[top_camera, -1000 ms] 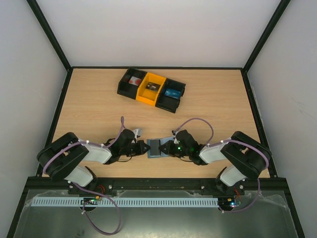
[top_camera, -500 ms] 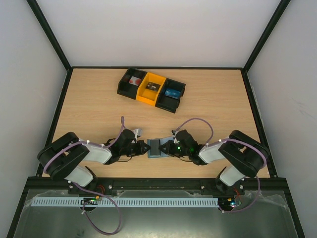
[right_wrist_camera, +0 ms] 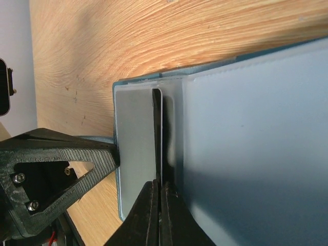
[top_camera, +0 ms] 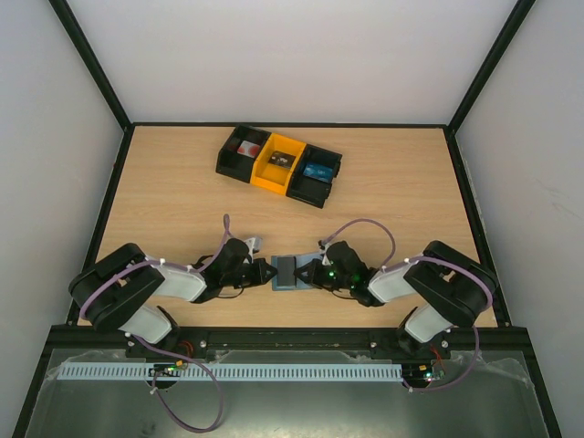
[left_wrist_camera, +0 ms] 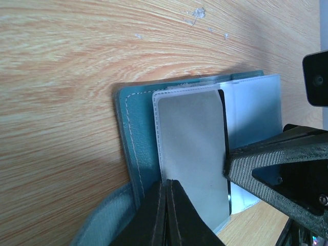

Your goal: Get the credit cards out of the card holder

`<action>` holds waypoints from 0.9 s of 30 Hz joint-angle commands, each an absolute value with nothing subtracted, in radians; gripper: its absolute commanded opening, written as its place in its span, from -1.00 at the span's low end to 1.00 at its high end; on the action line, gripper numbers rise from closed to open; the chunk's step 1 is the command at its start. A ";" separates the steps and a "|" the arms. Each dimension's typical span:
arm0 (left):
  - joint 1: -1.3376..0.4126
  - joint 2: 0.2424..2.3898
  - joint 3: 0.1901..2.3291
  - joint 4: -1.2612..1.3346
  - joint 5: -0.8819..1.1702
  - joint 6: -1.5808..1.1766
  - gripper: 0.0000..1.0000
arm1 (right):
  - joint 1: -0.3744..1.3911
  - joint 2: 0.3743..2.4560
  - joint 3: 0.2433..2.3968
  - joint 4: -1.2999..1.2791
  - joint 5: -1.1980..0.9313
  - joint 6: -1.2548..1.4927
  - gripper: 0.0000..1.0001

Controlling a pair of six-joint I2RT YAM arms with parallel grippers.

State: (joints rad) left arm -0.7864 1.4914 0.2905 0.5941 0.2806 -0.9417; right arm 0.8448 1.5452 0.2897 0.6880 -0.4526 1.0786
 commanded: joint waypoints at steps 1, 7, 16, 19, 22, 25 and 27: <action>-0.792 1.527 0.267 0.449 0.214 -0.912 -0.95 | 0.853 1.536 0.243 0.760 -0.445 1.085 -0.96; -0.792 1.542 0.278 0.444 0.211 -0.913 -0.95 | 0.853 1.513 0.223 0.793 -0.452 1.101 -0.96; -0.793 1.539 0.270 0.437 0.204 -0.916 -0.95 | 0.852 1.503 0.204 0.802 -0.430 1.101 -0.96; -0.793 1.536 0.267 0.436 0.202 -0.919 -0.95 | 0.853 1.496 0.201 0.800 -0.420 1.103 -0.96; -0.792 1.534 0.268 0.432 0.199 -0.918 -0.95 | 0.853 1.471 0.199 0.768 -0.402 1.097 -0.96; -0.793 1.531 0.270 0.431 0.199 -0.920 -0.95 | 0.853 1.435 0.200 0.730 -0.378 1.086 -0.96; -0.792 1.530 0.267 0.431 0.197 -0.921 -0.95 | 0.851 1.417 0.199 0.710 -0.365 1.082 -0.96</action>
